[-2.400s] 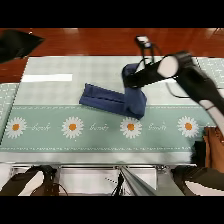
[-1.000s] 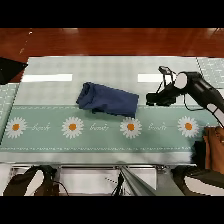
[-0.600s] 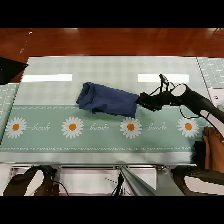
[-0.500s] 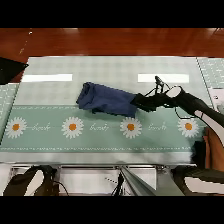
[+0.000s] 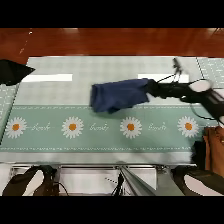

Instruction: Fold the shirts.

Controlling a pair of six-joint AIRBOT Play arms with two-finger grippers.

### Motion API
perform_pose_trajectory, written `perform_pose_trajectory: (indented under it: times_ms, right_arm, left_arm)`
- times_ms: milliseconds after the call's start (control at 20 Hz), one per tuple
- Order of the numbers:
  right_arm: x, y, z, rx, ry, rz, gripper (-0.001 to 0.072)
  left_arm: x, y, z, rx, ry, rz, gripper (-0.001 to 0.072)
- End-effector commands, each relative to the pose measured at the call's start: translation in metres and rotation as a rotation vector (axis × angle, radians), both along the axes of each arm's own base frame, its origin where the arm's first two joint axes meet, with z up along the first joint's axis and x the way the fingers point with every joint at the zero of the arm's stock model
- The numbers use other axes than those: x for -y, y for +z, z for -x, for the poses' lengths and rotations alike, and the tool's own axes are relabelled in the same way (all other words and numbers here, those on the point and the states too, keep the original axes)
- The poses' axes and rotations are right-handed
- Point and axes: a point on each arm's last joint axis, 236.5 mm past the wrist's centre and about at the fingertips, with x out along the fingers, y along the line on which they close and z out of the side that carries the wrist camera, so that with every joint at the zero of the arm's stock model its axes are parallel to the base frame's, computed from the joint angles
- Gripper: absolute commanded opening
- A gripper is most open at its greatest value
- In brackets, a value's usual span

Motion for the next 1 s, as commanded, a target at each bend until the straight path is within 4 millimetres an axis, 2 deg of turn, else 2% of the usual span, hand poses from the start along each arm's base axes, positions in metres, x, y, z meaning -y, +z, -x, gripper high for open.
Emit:
perform_pose_trajectory:
  times_ms: [0,100,300,350,450,500,600,750,950]
  right_arm:
    - [0.084,0.089,0.016,0.120,-0.170,0.039,0.0033]
    - [0.143,0.104,0.047,0.039,-0.241,0.185,0.0034]
    - [0.254,0.120,0.140,-0.236,-0.394,0.491,0.0034]
    - [0.279,0.125,0.165,-0.310,-0.463,0.551,0.0034]
    - [0.318,0.133,0.214,-0.453,-0.593,0.639,0.0034]
    - [0.328,0.132,0.236,-0.528,-0.638,0.662,0.0034]
    - [0.334,0.127,0.271,-0.665,-0.687,0.662,0.0034]
    - [0.342,0.130,0.290,-0.725,-0.795,0.665,0.0034]
    - [0.361,0.142,0.332,-0.830,-0.902,0.799,0.0034]
  left_arm:
    - [0.002,-0.045,-0.012,-0.096,0.010,0.034,0.0019]
    - [0.010,-0.067,-0.018,-0.116,0.007,0.040,0.0019]
    - [0.034,-0.101,-0.016,-0.147,-0.066,0.019,0.0019]
    - [0.040,-0.107,-0.014,-0.152,-0.089,0.012,0.0019]
    - [0.048,-0.114,-0.015,-0.149,-0.122,-0.003,0.0019]
    - [0.051,-0.117,-0.017,-0.146,-0.131,-0.009,0.0019]
    - [0.054,-0.120,-0.022,-0.135,-0.137,-0.019,0.0019]
    - [0.054,-0.126,-0.027,-0.130,-0.139,-0.031,0.0019]
    - [0.053,-0.136,-0.031,-0.130,-0.161,-0.053,0.0019]
